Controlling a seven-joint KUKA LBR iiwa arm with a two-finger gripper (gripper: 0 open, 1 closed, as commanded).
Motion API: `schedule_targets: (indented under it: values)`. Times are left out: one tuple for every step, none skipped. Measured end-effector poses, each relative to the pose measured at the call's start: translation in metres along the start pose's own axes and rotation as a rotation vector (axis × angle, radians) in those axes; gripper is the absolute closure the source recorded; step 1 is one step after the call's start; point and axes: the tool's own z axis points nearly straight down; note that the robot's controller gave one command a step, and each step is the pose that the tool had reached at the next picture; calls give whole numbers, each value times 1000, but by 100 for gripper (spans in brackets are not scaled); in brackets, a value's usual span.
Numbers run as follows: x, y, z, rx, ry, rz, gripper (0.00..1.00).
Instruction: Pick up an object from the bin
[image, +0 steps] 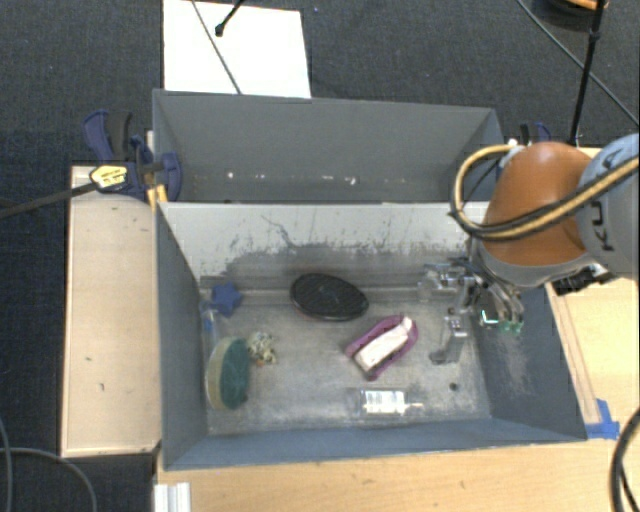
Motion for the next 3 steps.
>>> schedule_targets:
  values:
    - [-16,56,76,-2,0,-119,0]
    - [-17,53,73,0,-5,-116,100]
    - [-7,60,-126,2,-14,-198,100]
